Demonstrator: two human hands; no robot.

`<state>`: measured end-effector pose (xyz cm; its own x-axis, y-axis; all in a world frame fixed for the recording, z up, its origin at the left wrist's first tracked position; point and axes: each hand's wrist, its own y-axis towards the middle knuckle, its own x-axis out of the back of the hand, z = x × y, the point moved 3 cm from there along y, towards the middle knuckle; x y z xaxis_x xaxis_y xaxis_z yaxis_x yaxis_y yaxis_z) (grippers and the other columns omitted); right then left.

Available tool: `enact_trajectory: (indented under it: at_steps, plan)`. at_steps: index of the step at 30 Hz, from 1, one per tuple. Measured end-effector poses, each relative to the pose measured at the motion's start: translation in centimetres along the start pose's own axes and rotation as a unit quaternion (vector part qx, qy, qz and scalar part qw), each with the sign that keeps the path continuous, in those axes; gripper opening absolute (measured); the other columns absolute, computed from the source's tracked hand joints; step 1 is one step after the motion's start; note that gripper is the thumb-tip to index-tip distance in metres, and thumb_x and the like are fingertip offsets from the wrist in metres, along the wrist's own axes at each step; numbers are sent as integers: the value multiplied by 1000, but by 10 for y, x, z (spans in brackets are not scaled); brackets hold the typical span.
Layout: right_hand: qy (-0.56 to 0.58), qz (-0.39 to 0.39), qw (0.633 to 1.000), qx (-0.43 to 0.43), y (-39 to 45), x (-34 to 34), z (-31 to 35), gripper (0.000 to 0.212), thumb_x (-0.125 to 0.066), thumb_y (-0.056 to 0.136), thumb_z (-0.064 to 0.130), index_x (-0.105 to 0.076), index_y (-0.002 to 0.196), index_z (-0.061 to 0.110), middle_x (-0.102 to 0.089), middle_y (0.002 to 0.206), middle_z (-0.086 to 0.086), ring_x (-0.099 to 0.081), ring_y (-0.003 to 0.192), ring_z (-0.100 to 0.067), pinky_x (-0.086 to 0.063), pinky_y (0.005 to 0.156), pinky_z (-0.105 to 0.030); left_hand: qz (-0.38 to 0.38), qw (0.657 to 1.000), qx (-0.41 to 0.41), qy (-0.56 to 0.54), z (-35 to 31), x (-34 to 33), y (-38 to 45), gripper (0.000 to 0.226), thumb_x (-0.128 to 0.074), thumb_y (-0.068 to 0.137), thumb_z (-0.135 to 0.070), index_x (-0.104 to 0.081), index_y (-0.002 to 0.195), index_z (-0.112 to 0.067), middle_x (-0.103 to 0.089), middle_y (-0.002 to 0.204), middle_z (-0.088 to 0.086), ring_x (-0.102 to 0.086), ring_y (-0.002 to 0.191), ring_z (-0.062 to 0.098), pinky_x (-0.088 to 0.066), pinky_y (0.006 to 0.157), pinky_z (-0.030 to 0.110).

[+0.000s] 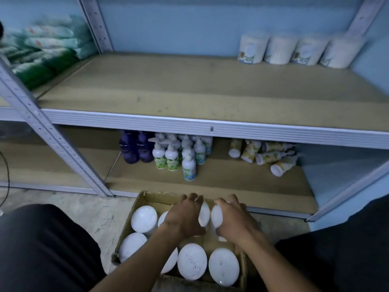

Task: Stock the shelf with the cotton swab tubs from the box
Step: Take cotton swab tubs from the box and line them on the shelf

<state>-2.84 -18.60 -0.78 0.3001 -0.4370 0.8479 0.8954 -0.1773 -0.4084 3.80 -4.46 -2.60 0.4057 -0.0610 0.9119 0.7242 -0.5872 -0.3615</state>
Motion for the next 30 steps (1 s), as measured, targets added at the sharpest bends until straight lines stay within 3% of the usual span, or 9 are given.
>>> enact_trajectory:
  at_steps: [7,10,16,19,23,27,30]
  plan:
    - [19,-23,1000,10,-26,55,8,80,-77,77,23,-41,147,34,-30,139,-2,-41,127,-31,-51,92,-39,-63,997,5,-45,-19,60,-38,92,-75,71,-51,-39,147,-14,-47,145,6,-47,128,28,-43,104,35]
    - [16,-38,999,27,-36,75,17,80,-77,79,23,-40,149,33,-30,141,-2,-40,129,-32,-50,93,-39,-98,993,6,-60,-24,85,-54,76,-75,69,-50,-52,133,-17,-58,131,4,-56,116,26,-51,94,36]
    - [-8,-60,996,59,-56,125,39,90,-83,73,34,-39,152,32,-29,148,-3,-41,134,-29,-47,93,-35,-155,986,-15,-53,-31,135,-72,68,-75,63,-51,-61,120,-17,-63,119,3,-60,104,23,-54,84,37]
    - [-22,-69,995,71,-68,156,51,87,-84,71,36,-43,148,32,-35,139,-2,-46,127,-27,-49,88,-34,-177,984,-33,-19,-38,167,-80,61,-74,67,-50,-62,118,-17,-64,118,3,-59,104,22,-51,87,35]
    - [-39,-87,992,87,-86,196,66,58,-82,68,38,-61,122,35,-43,121,0,-55,105,-22,-52,79,-33,-202,978,-42,-10,-47,212,-92,57,-75,68,-51,-64,114,-19,-67,114,2,-62,100,22,-52,86,35]
    - [-35,-119,987,97,-92,236,77,71,-85,66,40,-59,132,36,-49,134,-1,-56,101,-21,-55,73,-31,-220,975,-33,17,-52,251,-96,73,-72,64,-58,-65,121,-12,-66,119,7,-61,107,25,-51,91,36]
    - [-60,-137,983,109,-91,264,85,79,-85,67,43,-55,140,33,-51,144,2,-53,123,-20,-50,94,-33,-236,971,-23,31,-55,277,-93,74,-70,63,-61,-65,120,-14,-67,118,6,-61,108,25,-51,90,36]
